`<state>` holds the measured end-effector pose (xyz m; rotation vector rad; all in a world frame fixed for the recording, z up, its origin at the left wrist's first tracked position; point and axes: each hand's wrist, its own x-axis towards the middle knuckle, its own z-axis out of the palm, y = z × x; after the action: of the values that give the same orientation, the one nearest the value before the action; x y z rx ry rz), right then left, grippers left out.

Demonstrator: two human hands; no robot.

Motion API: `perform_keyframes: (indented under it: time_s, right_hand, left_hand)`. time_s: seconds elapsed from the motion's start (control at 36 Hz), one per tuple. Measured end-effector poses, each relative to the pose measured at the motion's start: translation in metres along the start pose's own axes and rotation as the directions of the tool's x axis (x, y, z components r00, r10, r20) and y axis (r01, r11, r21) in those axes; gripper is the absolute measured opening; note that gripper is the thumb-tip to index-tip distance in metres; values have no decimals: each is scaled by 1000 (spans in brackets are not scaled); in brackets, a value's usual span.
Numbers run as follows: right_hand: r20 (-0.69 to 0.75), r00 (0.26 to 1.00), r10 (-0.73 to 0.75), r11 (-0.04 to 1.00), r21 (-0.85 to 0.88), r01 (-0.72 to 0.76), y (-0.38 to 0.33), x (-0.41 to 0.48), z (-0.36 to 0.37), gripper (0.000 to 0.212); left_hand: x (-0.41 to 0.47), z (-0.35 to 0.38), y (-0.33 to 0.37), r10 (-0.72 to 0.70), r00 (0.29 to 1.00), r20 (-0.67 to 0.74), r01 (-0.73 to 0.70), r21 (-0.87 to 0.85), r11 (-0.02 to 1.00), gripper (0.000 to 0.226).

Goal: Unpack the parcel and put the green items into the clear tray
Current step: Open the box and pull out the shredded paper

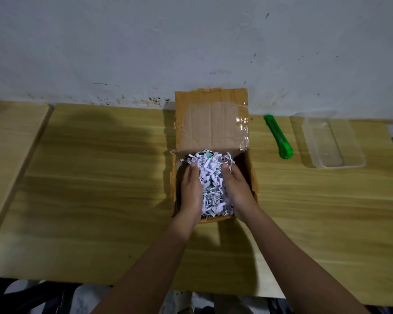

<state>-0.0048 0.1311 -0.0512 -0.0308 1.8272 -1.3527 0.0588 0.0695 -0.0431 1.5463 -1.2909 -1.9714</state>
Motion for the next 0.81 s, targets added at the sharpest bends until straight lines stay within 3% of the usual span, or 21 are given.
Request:
perform_keyframes:
  time_s: [0.06, 0.14, 0.36, 0.47, 0.81]
  right_hand:
    - [-33, 999, -4, 1000, 23, 5, 0, -3, 5, 20]
    - [-52, 998, 23, 996, 84, -19, -1, -3, 8, 25]
    - [-131, 991, 7, 980, 199, 20, 4, -1, 9, 27]
    - [-159, 987, 3, 977, 209, 30, 4, -1, 10, 19]
    - [-163, 983, -82, 973, 200, 114, 2, -2, 17, 23]
  left_hand:
    - [0, 0, 0, -3, 998, -60, -1, -72, 997, 39]
    - [2, -1, -3, -19, 994, -110, 4, -135, 991, 35]
    - [1, 8, -3, 74, 976, -205, -97, -103, 990, 34]
    - [3, 12, -4, 99, 973, -209, -117, -77, 990, 36]
    - [4, 13, -10, 302, 945, -124, -283, 150, 947, 41]
